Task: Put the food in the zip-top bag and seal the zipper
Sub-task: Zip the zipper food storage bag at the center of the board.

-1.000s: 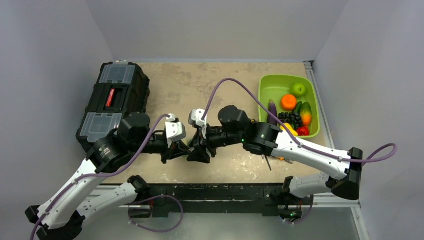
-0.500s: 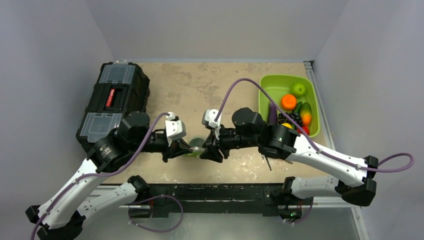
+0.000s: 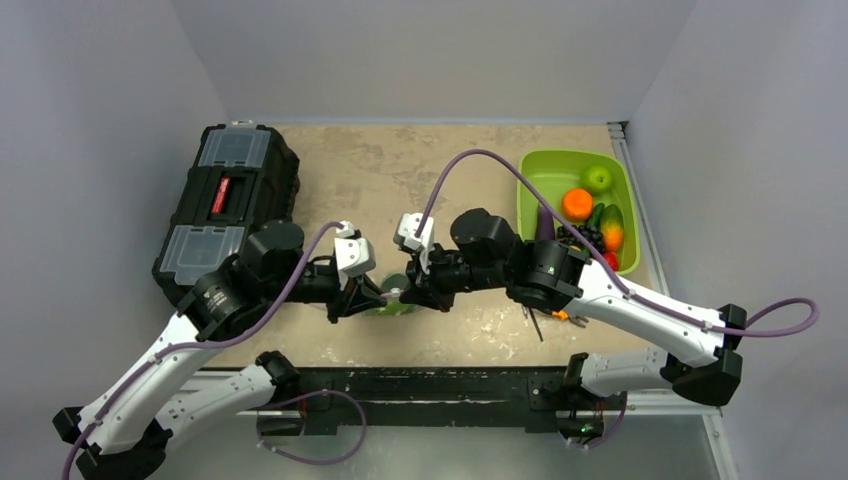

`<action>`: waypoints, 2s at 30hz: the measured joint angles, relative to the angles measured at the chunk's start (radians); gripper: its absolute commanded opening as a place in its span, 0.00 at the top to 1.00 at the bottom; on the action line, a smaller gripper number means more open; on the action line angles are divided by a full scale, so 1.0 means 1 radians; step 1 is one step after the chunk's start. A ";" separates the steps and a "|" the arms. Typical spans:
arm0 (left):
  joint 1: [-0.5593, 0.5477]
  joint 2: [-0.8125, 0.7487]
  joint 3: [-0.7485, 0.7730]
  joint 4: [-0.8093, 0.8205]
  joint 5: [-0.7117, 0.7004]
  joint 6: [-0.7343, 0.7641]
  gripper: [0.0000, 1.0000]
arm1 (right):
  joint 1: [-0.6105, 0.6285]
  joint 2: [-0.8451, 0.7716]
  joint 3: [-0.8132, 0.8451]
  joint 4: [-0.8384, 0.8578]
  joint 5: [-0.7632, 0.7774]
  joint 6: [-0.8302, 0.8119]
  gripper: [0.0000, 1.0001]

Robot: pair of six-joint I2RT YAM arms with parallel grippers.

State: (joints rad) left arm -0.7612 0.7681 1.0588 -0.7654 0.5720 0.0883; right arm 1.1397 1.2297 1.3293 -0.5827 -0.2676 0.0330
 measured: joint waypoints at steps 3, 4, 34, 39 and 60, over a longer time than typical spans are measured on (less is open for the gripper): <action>0.000 0.002 0.004 0.005 -0.002 -0.019 0.57 | 0.001 0.000 0.000 0.000 0.035 -0.002 1.00; 0.000 0.003 0.006 0.013 0.001 -0.027 0.51 | 0.001 -0.001 0.000 0.001 0.043 -0.002 1.00; 0.000 0.106 0.023 0.126 0.074 -0.102 0.57 | 0.006 -0.022 -0.010 0.039 0.068 -0.065 1.00; 0.000 0.088 0.024 0.125 0.074 -0.086 0.46 | 0.006 -0.022 -0.031 0.031 0.068 -0.075 1.00; 0.000 0.077 0.024 0.117 0.054 -0.058 0.79 | 0.006 -0.022 -0.032 0.030 0.067 -0.076 1.00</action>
State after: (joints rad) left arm -0.7612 0.8452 1.0828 -0.6479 0.6262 0.0307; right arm 1.1461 1.2079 1.2976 -0.5526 -0.2005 -0.0425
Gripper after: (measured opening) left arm 0.305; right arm 0.007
